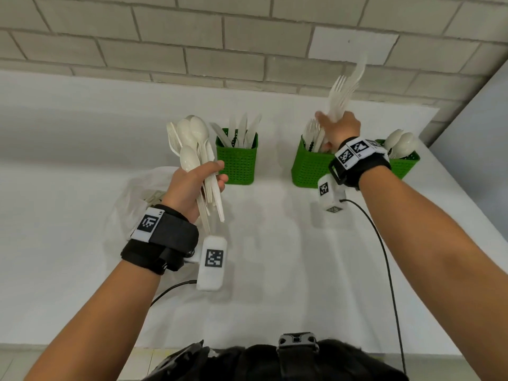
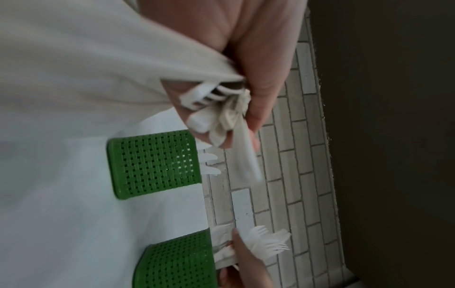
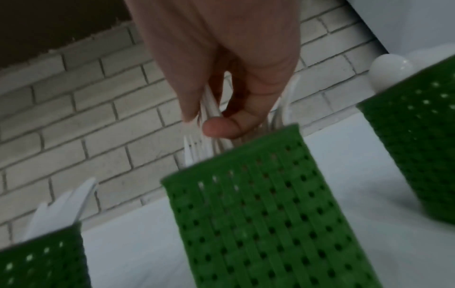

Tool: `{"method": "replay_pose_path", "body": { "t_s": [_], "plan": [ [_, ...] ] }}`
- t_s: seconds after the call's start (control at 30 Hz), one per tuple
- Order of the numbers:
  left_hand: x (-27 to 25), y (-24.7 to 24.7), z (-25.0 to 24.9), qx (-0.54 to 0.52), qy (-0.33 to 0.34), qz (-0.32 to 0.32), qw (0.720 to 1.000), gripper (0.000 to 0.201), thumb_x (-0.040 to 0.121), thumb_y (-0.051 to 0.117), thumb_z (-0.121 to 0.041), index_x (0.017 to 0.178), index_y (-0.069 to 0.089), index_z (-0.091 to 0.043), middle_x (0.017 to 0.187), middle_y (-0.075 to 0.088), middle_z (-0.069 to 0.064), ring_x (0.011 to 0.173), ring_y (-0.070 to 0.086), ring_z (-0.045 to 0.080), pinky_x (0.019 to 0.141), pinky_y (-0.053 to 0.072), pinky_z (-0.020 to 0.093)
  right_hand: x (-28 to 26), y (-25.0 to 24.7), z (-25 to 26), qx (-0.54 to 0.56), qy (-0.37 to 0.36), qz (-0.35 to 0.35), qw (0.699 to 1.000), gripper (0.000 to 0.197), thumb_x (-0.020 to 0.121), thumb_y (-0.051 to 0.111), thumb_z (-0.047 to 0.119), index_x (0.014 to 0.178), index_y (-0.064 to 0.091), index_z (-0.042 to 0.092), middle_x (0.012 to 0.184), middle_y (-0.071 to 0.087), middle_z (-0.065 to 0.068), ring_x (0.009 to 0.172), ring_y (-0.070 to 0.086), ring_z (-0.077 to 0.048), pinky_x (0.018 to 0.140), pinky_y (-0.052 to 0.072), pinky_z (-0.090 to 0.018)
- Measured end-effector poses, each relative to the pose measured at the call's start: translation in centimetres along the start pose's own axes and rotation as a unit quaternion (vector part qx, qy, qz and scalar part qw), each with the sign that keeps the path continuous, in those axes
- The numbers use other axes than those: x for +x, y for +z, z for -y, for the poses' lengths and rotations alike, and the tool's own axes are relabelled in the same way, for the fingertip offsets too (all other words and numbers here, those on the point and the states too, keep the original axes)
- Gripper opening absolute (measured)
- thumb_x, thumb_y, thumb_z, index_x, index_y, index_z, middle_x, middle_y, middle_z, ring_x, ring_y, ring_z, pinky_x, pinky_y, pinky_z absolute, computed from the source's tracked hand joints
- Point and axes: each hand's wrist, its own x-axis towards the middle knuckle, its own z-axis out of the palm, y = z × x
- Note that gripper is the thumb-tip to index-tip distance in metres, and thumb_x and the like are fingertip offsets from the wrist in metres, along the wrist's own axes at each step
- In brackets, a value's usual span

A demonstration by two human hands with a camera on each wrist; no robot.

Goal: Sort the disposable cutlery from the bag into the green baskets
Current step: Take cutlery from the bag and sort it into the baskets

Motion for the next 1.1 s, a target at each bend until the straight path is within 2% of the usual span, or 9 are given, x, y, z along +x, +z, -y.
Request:
{"method": "replay_pose_path", "body": {
  "t_s": [0.17, 0.27, 0.37, 0.53, 0.73, 0.8, 0.87, 0.97, 1.1],
  "plan": [
    [0.1, 0.5, -0.2, -0.027, -0.036, 0.042, 0.998, 0.013, 0.088, 0.06, -0.012, 0.079, 0.05, -0.011, 0.058, 0.047, -0.002, 0.048, 0.053, 0.009, 0.045, 0.045, 0.017, 1.2, 0.8, -1.0, -0.106, 0.005, 0.056, 0.993, 0.036, 0.075, 0.075, 0.039, 0.081, 0.056, 0.01, 0.098, 0.067, -0.012, 0.058, 0.057, -0.017, 0.047, 0.049, -0.018],
    [0.2, 0.8, -0.3, -0.024, -0.031, 0.054, 0.998, 0.011, 0.089, 0.058, -0.01, 0.081, 0.051, -0.011, 0.059, 0.046, -0.002, 0.049, 0.052, 0.009, 0.045, 0.045, 0.017, 1.9, 0.2, -0.6, -0.091, 0.021, 0.04, 0.995, 0.081, 0.07, 0.078, 0.044, 0.129, 0.041, 0.002, 0.13, 0.053, -0.018, 0.102, 0.062, -0.027, 0.083, 0.055, -0.036],
    [0.1, 1.1, -0.3, -0.024, -0.028, 0.065, 0.997, 0.01, 0.089, 0.056, -0.007, 0.083, 0.051, -0.012, 0.059, 0.046, -0.001, 0.049, 0.052, 0.009, 0.045, 0.045, 0.017, 2.5, -0.1, -0.5, -0.138, -0.016, 0.011, 0.99, 0.116, 0.07, 0.076, 0.049, 0.147, 0.006, 0.0, 0.15, 0.026, -0.016, 0.139, 0.024, -0.029, 0.113, 0.027, -0.038],
    [-0.3, 1.9, -0.1, -0.027, -0.035, 0.091, 0.995, 0.008, 0.091, 0.052, -0.007, 0.086, 0.051, -0.014, 0.052, 0.046, -0.003, 0.047, 0.051, 0.01, 0.042, 0.043, 0.017, 1.9, 0.9, -0.8, -0.155, -0.091, -0.034, 0.983, 0.077, 0.079, 0.066, 0.051, 0.135, 0.032, 0.011, 0.139, 0.031, -0.013, 0.131, 0.029, -0.03, 0.101, 0.031, -0.043],
    [0.0, 2.3, 0.5, -0.047, -0.032, 0.103, 0.993, 0.006, 0.087, 0.056, -0.015, 0.082, 0.054, -0.013, 0.058, 0.054, -0.001, 0.054, 0.059, 0.011, 0.046, 0.048, 0.02, 0.4, 1.1, -0.8, -0.229, -0.114, 0.02, 0.966, 0.066, 0.096, 0.042, 0.045, 0.147, 0.022, 0.008, 0.155, 0.016, -0.017, 0.144, 0.008, -0.032, 0.117, 0.006, -0.045],
    [0.2, 2.4, 0.7, -0.05, -0.033, 0.092, 0.994, 0.016, 0.091, 0.053, -0.018, 0.076, 0.052, -0.014, 0.058, 0.052, -0.001, 0.056, 0.058, 0.011, 0.049, 0.049, 0.02, -2.0, 1.2, 0.6, -0.196, -0.218, -0.01, 0.956, 0.059, 0.092, 0.048, 0.049, 0.138, 0.04, 0.012, 0.148, 0.033, -0.016, 0.14, 0.022, -0.032, 0.113, 0.014, -0.042],
    [0.5, 2.8, 0.7, -0.045, -0.023, 0.082, 0.995, 0.018, 0.093, 0.053, -0.021, 0.077, 0.052, -0.014, 0.058, 0.052, -0.001, 0.056, 0.057, 0.01, 0.052, 0.05, 0.021, -5.4, 1.7, 2.7, -0.086, -0.293, 0.091, 0.948, 0.049, 0.083, 0.062, 0.05, 0.116, 0.057, 0.013, 0.115, 0.058, -0.008, 0.11, 0.053, -0.022, 0.093, 0.039, -0.033],
    [0.5, 3.3, 0.4, -0.061, 0.002, 0.1, 0.993, 0.018, 0.097, 0.045, -0.019, 0.089, 0.057, -0.009, 0.065, 0.064, 0.001, 0.062, 0.064, 0.012, 0.056, 0.054, 0.026, -9.9, 3.2, 4.7, -0.067, -0.291, 0.341, 0.891, 0.043, 0.072, 0.077, 0.039, 0.1, 0.06, 0.011, 0.082, 0.06, 0.005, 0.071, 0.055, -0.004, 0.068, 0.048, -0.02],
    [0.3, 2.8, 0.3, -0.061, 0.022, 0.123, 0.99, 0.021, 0.098, 0.042, -0.019, 0.104, 0.055, -0.003, 0.085, 0.065, 0.011, 0.076, 0.068, 0.02, 0.061, 0.057, 0.035, -10.5, 4.6, 4.9, -0.02, -0.271, 0.4, 0.875, 0.036, 0.073, 0.079, 0.017, 0.1, 0.055, 0.01, 0.082, 0.057, 0.001, 0.068, 0.062, -0.017, 0.063, 0.057, -0.028]
  ]
}}
